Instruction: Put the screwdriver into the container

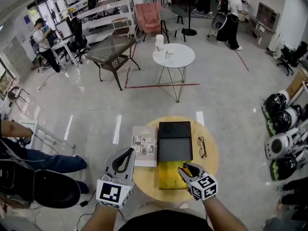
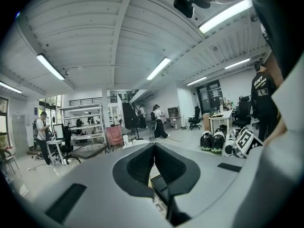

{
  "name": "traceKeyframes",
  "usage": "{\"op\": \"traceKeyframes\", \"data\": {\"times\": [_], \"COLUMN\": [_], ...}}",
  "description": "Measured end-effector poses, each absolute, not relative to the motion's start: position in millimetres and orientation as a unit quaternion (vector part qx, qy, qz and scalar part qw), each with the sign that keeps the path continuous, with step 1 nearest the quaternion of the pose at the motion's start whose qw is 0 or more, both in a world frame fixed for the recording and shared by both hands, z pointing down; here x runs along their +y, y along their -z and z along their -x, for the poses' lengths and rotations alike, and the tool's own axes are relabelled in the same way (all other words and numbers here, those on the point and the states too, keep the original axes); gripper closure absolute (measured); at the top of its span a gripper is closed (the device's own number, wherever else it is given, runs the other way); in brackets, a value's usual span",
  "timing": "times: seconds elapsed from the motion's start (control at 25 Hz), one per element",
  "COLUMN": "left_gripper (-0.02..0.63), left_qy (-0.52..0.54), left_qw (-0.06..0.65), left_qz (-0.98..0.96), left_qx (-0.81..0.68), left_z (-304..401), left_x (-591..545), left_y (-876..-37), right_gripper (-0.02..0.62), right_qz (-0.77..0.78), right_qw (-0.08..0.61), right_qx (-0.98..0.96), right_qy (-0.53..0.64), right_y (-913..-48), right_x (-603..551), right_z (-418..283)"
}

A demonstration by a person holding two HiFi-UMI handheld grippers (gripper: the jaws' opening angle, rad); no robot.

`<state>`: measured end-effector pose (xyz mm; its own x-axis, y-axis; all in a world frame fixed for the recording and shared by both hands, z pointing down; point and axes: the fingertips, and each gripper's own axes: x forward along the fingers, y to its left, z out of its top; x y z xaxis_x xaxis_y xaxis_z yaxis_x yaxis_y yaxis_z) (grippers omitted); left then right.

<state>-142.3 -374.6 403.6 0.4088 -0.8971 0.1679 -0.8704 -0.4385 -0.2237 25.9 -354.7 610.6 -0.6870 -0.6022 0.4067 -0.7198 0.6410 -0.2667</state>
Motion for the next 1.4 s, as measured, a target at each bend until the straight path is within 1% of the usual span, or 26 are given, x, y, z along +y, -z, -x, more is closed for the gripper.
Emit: {"op": "traceKeyframes", "data": {"times": [0.28, 0.8, 1.0, 1.4], "left_gripper": [0.588, 0.588, 0.588, 0.588], "left_qy": [0.129, 0.134, 0.135, 0.143], "left_qw": [0.049, 0.033, 0.031, 0.024], "left_qz": [0.841, 0.839, 0.843, 0.847], "left_qx": [0.524, 0.525, 0.520, 0.512], "left_z": [140.6, 152.0, 150.6, 151.9], "left_x": [-382.1, -396.3, -395.9, -393.2], "left_y": [-407.4, -421.8, -425.0, -432.7], "right_gripper": [0.459, 0.459, 0.459, 0.457], "right_qz": [-0.365, -0.343, -0.348, -0.373], "right_qw": [0.162, 0.235, 0.244, 0.270], "right_qx": [-0.887, -0.869, -0.858, -0.839], "right_qy": [-0.233, -0.268, -0.289, -0.290], "right_y": [-640.9, -714.7, -733.1, -763.9], "right_x": [-359.6, -369.1, -374.3, -379.6], "right_z": [-22.6, -5.1, 0.4, 1.3]}}
